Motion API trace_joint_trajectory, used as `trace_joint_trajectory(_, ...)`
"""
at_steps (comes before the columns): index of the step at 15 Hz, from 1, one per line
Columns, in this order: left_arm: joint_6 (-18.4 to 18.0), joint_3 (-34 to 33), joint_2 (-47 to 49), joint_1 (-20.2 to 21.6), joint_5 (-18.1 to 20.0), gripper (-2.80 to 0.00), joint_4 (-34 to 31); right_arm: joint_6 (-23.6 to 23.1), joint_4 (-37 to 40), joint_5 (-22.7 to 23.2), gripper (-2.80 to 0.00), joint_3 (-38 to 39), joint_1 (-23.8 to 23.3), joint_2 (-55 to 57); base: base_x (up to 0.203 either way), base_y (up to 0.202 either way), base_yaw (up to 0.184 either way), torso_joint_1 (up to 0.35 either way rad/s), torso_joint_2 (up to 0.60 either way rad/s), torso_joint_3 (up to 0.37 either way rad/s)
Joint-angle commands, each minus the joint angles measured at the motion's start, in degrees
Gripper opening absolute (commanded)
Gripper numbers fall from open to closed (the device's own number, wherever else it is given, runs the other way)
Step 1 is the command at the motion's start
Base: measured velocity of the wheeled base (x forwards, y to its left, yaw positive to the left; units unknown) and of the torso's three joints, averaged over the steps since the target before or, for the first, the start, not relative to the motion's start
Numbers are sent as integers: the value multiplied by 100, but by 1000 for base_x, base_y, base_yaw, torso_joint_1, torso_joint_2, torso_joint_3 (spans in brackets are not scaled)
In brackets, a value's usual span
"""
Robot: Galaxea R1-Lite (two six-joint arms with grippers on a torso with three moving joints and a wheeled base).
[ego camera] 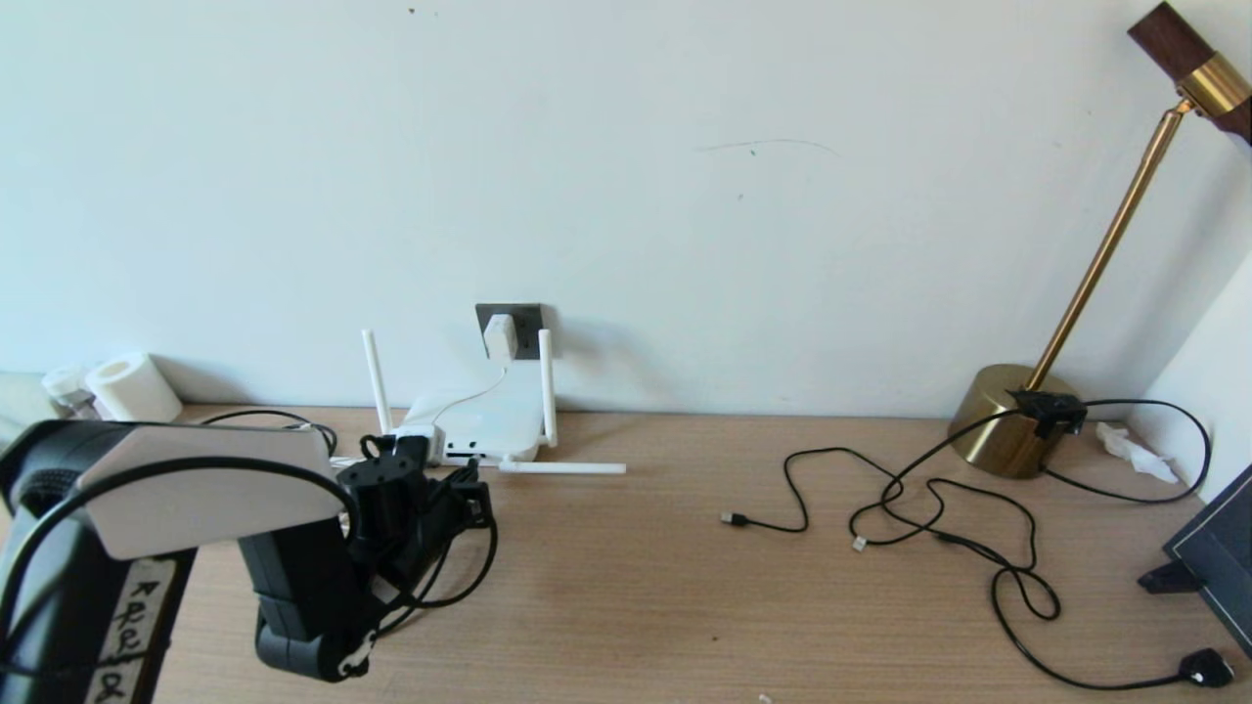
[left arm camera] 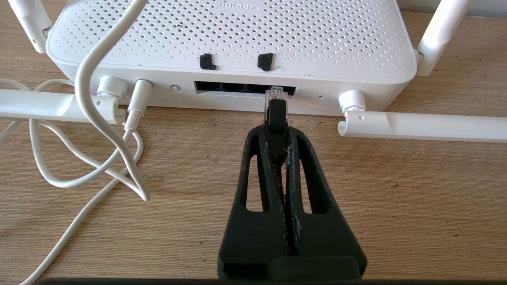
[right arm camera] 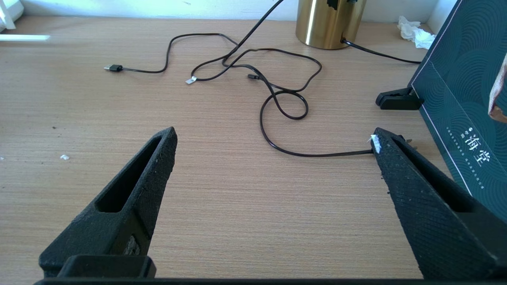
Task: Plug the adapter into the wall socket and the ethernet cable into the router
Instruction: Plug cable into router interface
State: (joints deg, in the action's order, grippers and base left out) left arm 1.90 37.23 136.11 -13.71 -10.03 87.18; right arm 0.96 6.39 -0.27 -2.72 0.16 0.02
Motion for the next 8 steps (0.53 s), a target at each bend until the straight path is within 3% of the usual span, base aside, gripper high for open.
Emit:
trace_joint_trajectory(1,3,4,-5,0,-7,-280,48,0,3,0,0,-1,2,6,0,0,0,0,0,0)
trace_joint_trajectory(8,3,47,21,0,-7,-280,48,0,3,0,0,-1,2,6,0,0,0,0,0,0)
